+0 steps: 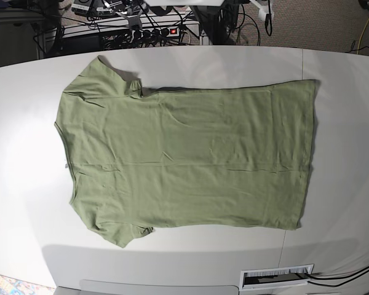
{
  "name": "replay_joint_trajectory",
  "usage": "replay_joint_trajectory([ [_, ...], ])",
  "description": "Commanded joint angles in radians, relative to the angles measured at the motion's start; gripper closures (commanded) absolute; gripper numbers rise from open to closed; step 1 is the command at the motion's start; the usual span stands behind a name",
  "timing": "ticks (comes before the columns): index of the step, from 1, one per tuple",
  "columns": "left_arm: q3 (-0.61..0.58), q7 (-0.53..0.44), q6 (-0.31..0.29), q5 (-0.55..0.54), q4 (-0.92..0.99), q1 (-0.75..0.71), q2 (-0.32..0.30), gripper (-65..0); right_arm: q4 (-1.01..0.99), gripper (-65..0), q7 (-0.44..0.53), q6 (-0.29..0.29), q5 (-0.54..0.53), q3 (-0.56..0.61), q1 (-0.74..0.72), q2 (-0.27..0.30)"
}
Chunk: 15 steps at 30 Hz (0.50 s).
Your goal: Fold the T-shirt properly
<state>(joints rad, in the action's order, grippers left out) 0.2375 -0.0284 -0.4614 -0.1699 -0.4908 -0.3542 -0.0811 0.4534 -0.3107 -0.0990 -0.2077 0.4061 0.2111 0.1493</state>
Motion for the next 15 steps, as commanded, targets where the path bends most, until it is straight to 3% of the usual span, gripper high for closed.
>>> replay_joint_trajectory([
  [1,0.000,-0.006,-0.011,-0.008,-0.012,-0.019,-0.006,0.0,0.006,0.0,-0.004,-0.003,0.000,0.000,0.008,0.006],
  [5,-0.045,-0.006,-0.010,-0.009,-0.062,-0.056,-0.007,0.0,0.006,0.0,-0.014,-0.015,0.000,0.000,0.014,0.012],
  [10,-0.199,-0.006,-0.006,0.019,-0.140,-0.113,-0.034,0.0,0.070,0.0,-0.045,-0.021,0.032,0.000,0.054,0.040],
  [15,-0.298,-0.008,0.074,0.020,-0.216,-0.176,-0.062,0.0,0.174,0.0,-0.079,-0.021,0.039,0.000,0.117,0.081],
])
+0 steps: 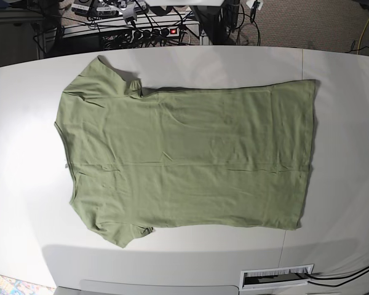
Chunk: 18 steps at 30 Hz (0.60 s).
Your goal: Fold the T-shirt properly
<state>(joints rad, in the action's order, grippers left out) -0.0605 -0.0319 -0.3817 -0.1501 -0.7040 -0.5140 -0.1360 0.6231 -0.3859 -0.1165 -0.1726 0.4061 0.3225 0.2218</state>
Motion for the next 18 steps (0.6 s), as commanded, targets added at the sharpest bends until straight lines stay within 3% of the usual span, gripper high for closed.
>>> replay_joint_trajectory([
  [1,-0.007,-0.006,-0.004,0.001,-0.016,-0.029,-0.015,0.0,0.023,0.0,-0.009,-0.003,0.014,0.000,0.019,0.016],
  [6,-0.009,-0.058,-0.008,0.001,-0.096,-0.117,-0.067,0.0,0.121,0.0,-0.010,-0.003,0.035,0.001,0.092,0.072],
  [18,-0.009,-0.059,-0.007,0.001,-0.444,-0.350,-0.208,0.0,0.440,0.0,-0.029,-0.019,0.036,0.000,0.265,0.261],
])
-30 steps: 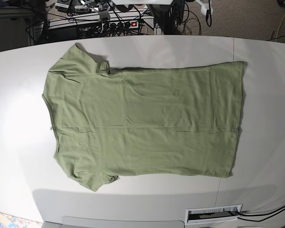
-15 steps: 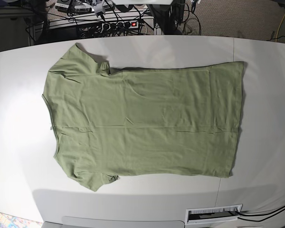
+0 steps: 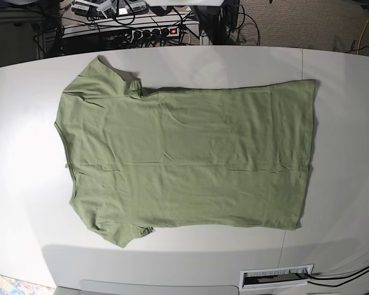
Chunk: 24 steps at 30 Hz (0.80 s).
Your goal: Fold the T-shirt properly
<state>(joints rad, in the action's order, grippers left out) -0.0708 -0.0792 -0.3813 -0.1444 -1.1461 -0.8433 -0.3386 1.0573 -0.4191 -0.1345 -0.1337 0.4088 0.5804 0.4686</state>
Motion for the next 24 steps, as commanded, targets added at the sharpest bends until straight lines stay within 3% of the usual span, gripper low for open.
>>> replay_joint_trajectory([
  [1,0.001,-0.012,-0.006,-0.004,-0.039,-0.042,-0.017,0.0,0.037,0.0,-0.003,-0.005,-0.003,-0.002,0.019,0.033],
  [5,0.002,-0.012,0.042,0.055,-0.180,-0.128,-0.055,0.0,0.158,0.0,-0.026,-0.005,0.005,-0.003,0.072,0.108],
  [12,0.002,-0.011,0.116,0.216,-0.397,-0.257,-0.104,0.0,0.366,0.0,-0.035,-0.004,0.125,-0.003,0.182,0.208],
  [18,0.004,-0.006,0.164,0.364,-0.546,-0.346,-0.114,0.0,0.494,0.0,-0.062,-0.003,0.224,-0.005,0.264,0.230],
  [24,0.004,0.032,0.166,0.462,-0.683,-0.425,-0.114,0.0,0.560,0.0,-0.103,-0.002,0.266,-0.005,0.290,0.230],
])
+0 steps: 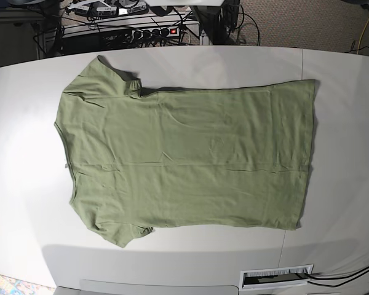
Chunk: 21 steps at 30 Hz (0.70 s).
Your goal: Fold the T-shirt properly
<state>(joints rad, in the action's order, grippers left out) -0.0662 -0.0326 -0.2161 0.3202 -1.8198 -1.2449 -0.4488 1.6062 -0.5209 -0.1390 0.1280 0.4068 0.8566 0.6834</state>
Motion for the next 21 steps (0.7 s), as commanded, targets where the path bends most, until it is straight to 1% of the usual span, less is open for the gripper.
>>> replay_joint_trajectory([
  [1,-0.001,0.002,0.010,0.016,-0.032,-0.034,-0.003,0.0,0.019,0.0,-0.010,0.003,0.005,-0.003,0.013,0.015],
  [3,-0.001,0.026,0.044,0.033,-0.076,-0.053,-0.003,0.0,0.040,0.0,-0.016,0.005,0.024,-0.006,0.014,0.015],
  [6,-0.001,0.027,0.109,0.078,-0.125,-0.064,-0.003,0.0,0.079,0.0,-0.030,0.005,0.054,-0.023,0.014,0.015],
  [9,-0.001,0.079,0.134,0.151,-0.160,-0.064,-0.004,0.0,0.132,0.0,-0.038,0.005,0.072,-0.062,0.034,0.015],
  [11,-0.002,0.102,0.158,0.200,-0.179,-0.064,-0.019,0.0,0.179,0.0,-0.038,0.005,0.081,-0.101,0.062,0.015],
  [13,-0.003,0.116,0.182,0.212,-0.192,-0.064,-0.046,0.0,0.237,0.0,-0.043,0.005,0.091,-0.142,0.098,0.015],
  [16,-0.003,0.153,0.230,0.224,-0.215,-0.064,-0.077,0.0,0.330,0.0,-0.063,0.005,0.137,-0.194,0.161,0.015],
  [19,-0.003,0.180,0.251,0.283,-0.254,-0.064,-0.095,0.0,0.417,0.0,-0.065,0.005,0.161,-0.244,0.213,0.015],
  [21,-0.003,0.198,0.254,0.290,-0.285,-0.064,-0.100,0.0,0.467,0.0,-0.082,0.005,0.161,-0.270,0.233,0.015],
])
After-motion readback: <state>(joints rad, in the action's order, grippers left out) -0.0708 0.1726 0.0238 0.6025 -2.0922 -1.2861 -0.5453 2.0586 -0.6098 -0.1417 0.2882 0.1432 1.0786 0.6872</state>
